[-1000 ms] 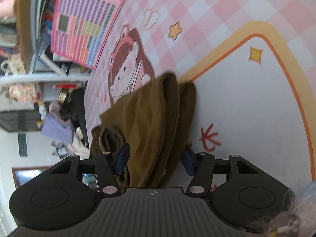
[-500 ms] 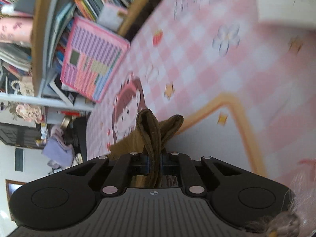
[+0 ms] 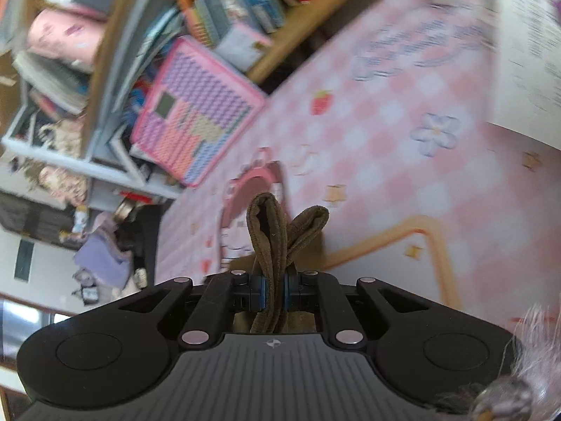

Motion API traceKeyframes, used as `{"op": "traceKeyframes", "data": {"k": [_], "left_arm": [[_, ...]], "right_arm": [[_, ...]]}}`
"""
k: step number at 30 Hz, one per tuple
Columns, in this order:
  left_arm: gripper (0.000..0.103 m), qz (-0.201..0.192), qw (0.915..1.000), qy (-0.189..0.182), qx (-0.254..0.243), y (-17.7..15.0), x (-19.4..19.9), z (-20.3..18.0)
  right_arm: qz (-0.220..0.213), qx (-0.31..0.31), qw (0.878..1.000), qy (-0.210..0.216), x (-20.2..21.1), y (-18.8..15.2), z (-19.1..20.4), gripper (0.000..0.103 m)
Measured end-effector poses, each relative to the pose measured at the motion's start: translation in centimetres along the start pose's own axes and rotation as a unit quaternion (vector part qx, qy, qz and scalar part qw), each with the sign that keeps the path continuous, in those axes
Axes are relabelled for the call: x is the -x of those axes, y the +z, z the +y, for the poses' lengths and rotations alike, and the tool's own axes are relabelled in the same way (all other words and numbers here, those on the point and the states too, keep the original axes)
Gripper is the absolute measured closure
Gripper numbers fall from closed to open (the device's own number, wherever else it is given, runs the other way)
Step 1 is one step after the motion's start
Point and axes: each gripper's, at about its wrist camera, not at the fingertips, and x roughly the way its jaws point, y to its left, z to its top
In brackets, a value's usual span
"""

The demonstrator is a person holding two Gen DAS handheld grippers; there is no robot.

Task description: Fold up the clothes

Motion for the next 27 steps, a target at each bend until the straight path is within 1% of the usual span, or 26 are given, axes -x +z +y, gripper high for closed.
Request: {"op": "traceKeyframes", "data": {"k": [4,9,13,16,18,20,21,22,23,24,27], "left_arm": [[0.099,-0.021,0.9988,0.011,0.042,-0.3,2.1,2.3],[0.099,-0.04,0.9939,0.028,0.099,-1.2,4.3,5.9],[0.099,-0.043,0.9881,0.035,0.144,-2.4,5.6,9.5],[0.099,-0.028,0.9848,0.035,0.168,-3.1,6.1,12.5],[0.098,-0.008,0.984,0.04,0.174,-3.6,6.4,14.5],[0.094,0.013,0.9834,0.048,0.174,-4.1,6.6,16.2],[0.093,0.023,0.983,0.052,0.175,-4.3,6.8,17.0],[0.09,0.032,0.9827,0.059,0.173,-4.5,7.0,17.9],[0.084,0.04,0.9824,0.066,0.17,-4.8,7.2,18.7],[0.081,0.044,0.9823,0.071,0.167,-4.9,7.5,19.5],[0.074,0.045,0.9824,0.071,0.167,-4.7,8.4,22.2]], "right_arm": [[0.007,0.038,0.999,0.018,-1.7,-0.2,3.6,0.095],[0.023,0.081,0.996,0.032,-4.7,-1.5,8.2,0.094],[0.037,0.108,0.993,0.027,-8.0,-3.1,11.3,0.094],[0.043,0.128,0.991,0.007,-10.9,-4.4,13.2,0.092],[0.046,0.14,0.989,-0.014,-12.9,-5.4,14.2,0.089],[0.051,0.148,0.987,-0.037,-14.8,-6.4,14.8,0.08],[0.054,0.153,0.986,-0.047,-15.8,-6.9,15.0,0.071],[0.056,0.155,0.985,-0.055,-16.7,-7.4,15.3,0.065],[0.057,0.155,0.985,-0.059,-17.4,-7.8,15.5,0.064],[0.058,0.152,0.985,-0.058,-17.9,-8.2,15.7,0.064],[0.051,0.146,0.987,-0.04,-18.2,-9.2,16.8,0.061]]}}
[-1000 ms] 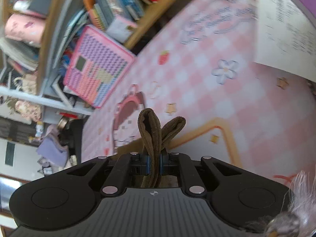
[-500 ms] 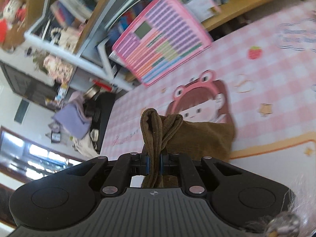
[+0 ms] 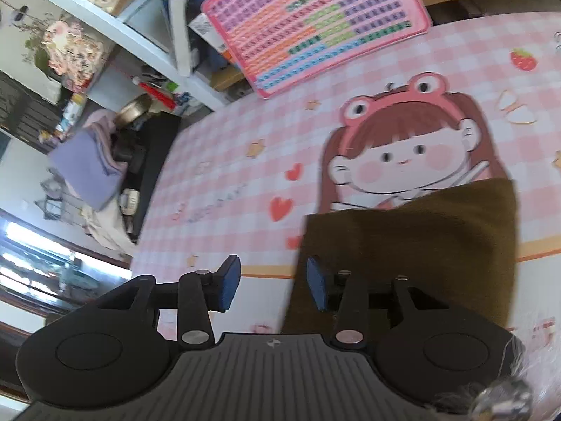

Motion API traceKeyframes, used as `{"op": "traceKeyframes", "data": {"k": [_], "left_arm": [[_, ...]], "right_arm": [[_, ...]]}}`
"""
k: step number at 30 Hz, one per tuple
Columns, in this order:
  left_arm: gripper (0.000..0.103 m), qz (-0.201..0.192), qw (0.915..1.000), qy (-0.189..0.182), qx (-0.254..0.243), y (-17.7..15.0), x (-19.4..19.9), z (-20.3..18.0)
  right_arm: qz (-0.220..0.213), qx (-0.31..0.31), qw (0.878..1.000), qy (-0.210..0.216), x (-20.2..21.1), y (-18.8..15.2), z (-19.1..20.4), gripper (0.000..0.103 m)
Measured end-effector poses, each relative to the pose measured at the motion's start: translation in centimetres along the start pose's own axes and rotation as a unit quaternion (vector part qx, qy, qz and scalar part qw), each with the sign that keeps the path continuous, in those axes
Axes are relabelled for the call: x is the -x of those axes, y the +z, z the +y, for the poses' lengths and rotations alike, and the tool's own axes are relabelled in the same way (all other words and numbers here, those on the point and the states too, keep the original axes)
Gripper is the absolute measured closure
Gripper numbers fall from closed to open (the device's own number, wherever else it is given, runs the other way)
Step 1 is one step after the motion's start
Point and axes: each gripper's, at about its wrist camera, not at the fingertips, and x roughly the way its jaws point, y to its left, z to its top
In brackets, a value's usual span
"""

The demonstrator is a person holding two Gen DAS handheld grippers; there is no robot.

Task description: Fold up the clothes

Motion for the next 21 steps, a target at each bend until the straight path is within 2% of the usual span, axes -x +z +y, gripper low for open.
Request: {"op": "traceKeyframes", "data": {"k": [3,6,10,13,15,17,21], "left_arm": [[0.069,-0.006,0.9999,-0.014,0.003,1.5,-0.1,1.9],[0.065,-0.008,0.9991,-0.041,-0.007,3.4,-0.9,2.8],[0.052,-0.012,0.9964,-0.079,-0.027,5.4,-2.4,2.4],[0.048,-0.012,0.9934,-0.11,-0.031,6.2,-3.5,1.8],[0.047,-0.005,0.9917,-0.125,-0.03,6.4,-4.4,1.3],[0.047,0.005,0.9901,-0.136,-0.032,6.7,-5.5,0.8],[0.047,0.029,0.9896,-0.139,-0.023,7.1,-8.1,0.1]], "right_arm": [[-0.027,0.011,1.0,0.0,1.1,-0.6,0.9,0.056],[-0.064,0.023,0.997,-0.031,3.0,-1.7,1.0,0.048],[-0.107,0.043,0.987,-0.108,6.0,-4.5,-0.3,0.041],[-0.134,0.07,0.972,-0.178,7.6,-7.8,-1.5,0.037],[-0.134,0.079,0.966,-0.209,8.2,-10.0,-2.6,0.037],[-0.124,0.071,0.964,-0.225,8.3,-11.7,-3.7,0.037],[-0.117,0.041,0.968,-0.217,8.0,-13.0,-4.8,0.037]]}}
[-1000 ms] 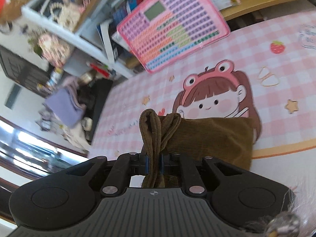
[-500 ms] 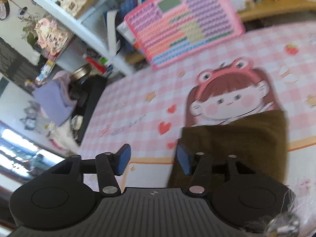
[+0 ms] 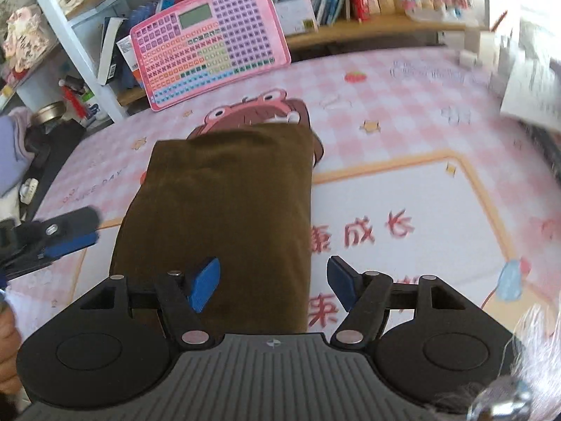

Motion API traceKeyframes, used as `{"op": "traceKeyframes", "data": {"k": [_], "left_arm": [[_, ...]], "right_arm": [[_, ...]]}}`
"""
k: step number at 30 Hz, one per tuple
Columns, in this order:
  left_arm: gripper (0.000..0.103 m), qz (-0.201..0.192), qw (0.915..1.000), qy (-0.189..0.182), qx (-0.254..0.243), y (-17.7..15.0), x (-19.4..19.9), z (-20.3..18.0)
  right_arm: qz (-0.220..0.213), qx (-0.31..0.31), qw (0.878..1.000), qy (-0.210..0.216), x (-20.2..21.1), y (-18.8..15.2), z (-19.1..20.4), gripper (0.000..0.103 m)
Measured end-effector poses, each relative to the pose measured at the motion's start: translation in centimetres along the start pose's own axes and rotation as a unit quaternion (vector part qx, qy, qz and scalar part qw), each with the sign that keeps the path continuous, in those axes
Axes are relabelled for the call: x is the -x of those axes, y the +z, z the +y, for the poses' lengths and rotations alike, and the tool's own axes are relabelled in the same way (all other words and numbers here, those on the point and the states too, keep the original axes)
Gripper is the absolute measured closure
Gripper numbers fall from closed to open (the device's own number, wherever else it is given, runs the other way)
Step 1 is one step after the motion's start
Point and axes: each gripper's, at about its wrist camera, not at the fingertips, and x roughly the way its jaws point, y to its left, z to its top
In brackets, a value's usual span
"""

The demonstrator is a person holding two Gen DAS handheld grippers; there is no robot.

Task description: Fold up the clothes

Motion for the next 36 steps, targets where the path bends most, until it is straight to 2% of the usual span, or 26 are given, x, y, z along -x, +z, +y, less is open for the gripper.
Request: {"op": "traceKeyframes", "data": {"k": [1,4,5,6,8,10,12,14,16,17,25,26,28,29,32,36], "left_arm": [[0.047,0.005,1.0,0.003,0.004,0.1,-0.7,0.1],[0.056,0.011,0.9999,0.006,-0.001,0.0,-2.2,0.3],[0.08,0.01,0.9998,0.006,-0.016,0.0,-2.4,0.0],[0.094,0.007,0.9993,0.007,-0.035,-0.1,-2.4,-0.4],[0.095,-0.021,0.9967,0.004,-0.078,-0.2,-1.3,-1.8],[0.095,-0.051,0.9906,-0.003,-0.127,-0.5,0.1,-3.4],[0.095,-0.055,0.989,0.009,-0.137,-0.8,0.4,-3.7],[0.095,-0.02,0.9948,0.043,-0.091,-0.7,-1.4,-1.5],[0.092,0.02,0.9979,0.055,-0.028,-0.8,-3.6,1.8],[0.092,0.02,0.9984,0.048,-0.02,-0.9,-4.0,2.4],[0.085,0.015,0.9983,0.045,-0.034,-0.5,-3.0,2.0],[0.077,0.012,0.9984,0.045,-0.033,-0.4,-2.6,1.9],[0.045,0.008,0.9982,0.051,-0.031,-0.5,-1.7,1.7],[0.021,0.008,0.9982,0.052,-0.027,-0.6,-1.4,1.8],[0.019,0.016,0.9989,0.043,-0.011,-0.9,-0.9,2.2],[0.022,0.044,0.9987,0.02,0.017,-1.0,-1.8,3.1]], "right_arm": [[-0.001,0.0,1.0,-0.001,-0.1,-0.2,0.0,0.037],[0.006,0.001,1.0,-0.01,-1.0,-0.5,0.3,0.037],[0.011,0.0,1.0,-0.014,-1.4,-0.6,0.4,0.037],[0.016,0.0,1.0,-0.017,-1.8,-0.7,0.7,0.038],[0.02,0.0,1.0,-0.018,-2.2,-0.9,1.0,0.038],[0.02,0.0,1.0,-0.014,-2.3,-1.1,1.2,0.038],[0.019,0.002,1.0,-0.008,-2.3,-1.0,1.3,0.038],[0.023,0.006,1.0,-0.012,-2.5,-1.1,1.5,0.038],[0.033,0.006,0.999,-0.007,-3.0,-1.2,1.6,0.038],[0.038,0.007,0.999,-0.004,-3.3,-1.2,1.6,0.038],[0.042,0.015,0.999,-0.004,-3.7,-1.1,1.8,0.036],[0.04,0.012,0.999,-0.001,-3.5,-1.1,1.7,0.036],[0.036,0.006,0.999,0.004,-3.1,-1.0,1.5,0.036],[0.033,0.0,0.999,0.008,-2.9,-0.8,1.4,0.036],[0.025,-0.025,0.999,0.02,-2.5,-0.4,0.7,0.036],[0.033,-0.08,0.995,0.044,-2.8,0.4,-0.6,0.036]]}}
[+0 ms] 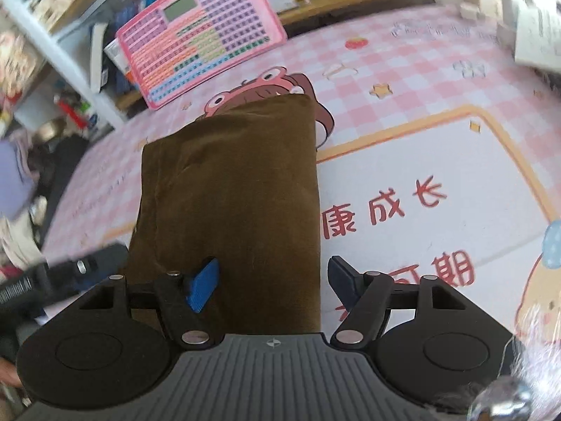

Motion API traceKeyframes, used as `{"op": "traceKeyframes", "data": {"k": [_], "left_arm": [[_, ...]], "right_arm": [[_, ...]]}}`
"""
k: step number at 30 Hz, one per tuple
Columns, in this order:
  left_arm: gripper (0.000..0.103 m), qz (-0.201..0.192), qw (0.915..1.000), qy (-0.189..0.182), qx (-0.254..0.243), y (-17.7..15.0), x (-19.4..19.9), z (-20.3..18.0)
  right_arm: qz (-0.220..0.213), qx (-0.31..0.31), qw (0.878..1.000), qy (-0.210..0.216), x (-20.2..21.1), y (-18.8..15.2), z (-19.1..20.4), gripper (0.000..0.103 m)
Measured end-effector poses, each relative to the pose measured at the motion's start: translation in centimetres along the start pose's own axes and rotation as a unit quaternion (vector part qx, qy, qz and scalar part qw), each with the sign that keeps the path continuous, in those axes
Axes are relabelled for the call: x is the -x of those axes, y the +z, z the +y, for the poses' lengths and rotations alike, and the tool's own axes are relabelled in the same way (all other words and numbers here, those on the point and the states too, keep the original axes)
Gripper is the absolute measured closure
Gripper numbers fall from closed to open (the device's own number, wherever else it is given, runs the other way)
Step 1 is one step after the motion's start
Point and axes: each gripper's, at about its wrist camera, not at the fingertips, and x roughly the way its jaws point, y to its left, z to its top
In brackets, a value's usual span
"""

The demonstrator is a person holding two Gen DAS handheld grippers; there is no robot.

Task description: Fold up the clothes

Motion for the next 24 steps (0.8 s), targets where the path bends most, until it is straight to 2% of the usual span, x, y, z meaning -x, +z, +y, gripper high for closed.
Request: {"op": "traceKeyframes", "data": {"k": [4,5,7,9,12,14,17,22,24], "left_arm": [[0.035,0.031,0.999,-0.002,0.033,0.2,-1.7,0.7],[0.043,0.037,0.9983,-0.01,0.044,0.2,-2.1,0.9],[0.051,0.039,0.9978,-0.012,0.052,0.1,-2.6,0.7],[0.064,0.038,0.9983,-0.002,0.045,0.1,-2.6,0.1],[0.074,0.024,0.9997,0.005,0.009,0.1,-1.8,-1.7],[0.074,0.014,0.9997,0.008,-0.019,0.0,-1.2,-3.0],[0.074,0.008,0.999,0.008,-0.044,-0.4,-0.4,-4.0],[0.072,0.043,0.9989,-0.001,-0.017,-1.1,-1.1,-2.9],[0.068,0.048,0.9988,-0.002,-0.01,-1.1,-1.2,-2.6]], "right_arm": [[0.016,-0.041,0.999,0.018,-1.0,0.3,-0.7,0.04],[0.019,-0.05,0.998,0.025,-1.2,0.4,-0.8,0.041],[0.02,-0.056,0.998,0.034,-1.5,0.5,-0.7,0.053],[0.021,-0.052,0.998,0.034,-1.7,0.6,-0.3,0.062],[-0.007,0.022,1.0,0.013,-0.7,0.4,1.7,0.076],[-0.039,0.092,0.995,-0.013,0.3,-0.2,3.6,0.077],[-0.055,0.139,0.988,-0.029,1.4,-0.9,4.5,0.078],[-0.017,0.096,0.995,-0.02,1.0,-1.2,2.6,0.077],[-0.008,0.073,0.997,-0.012,0.8,-1.1,1.7,0.074]]}}
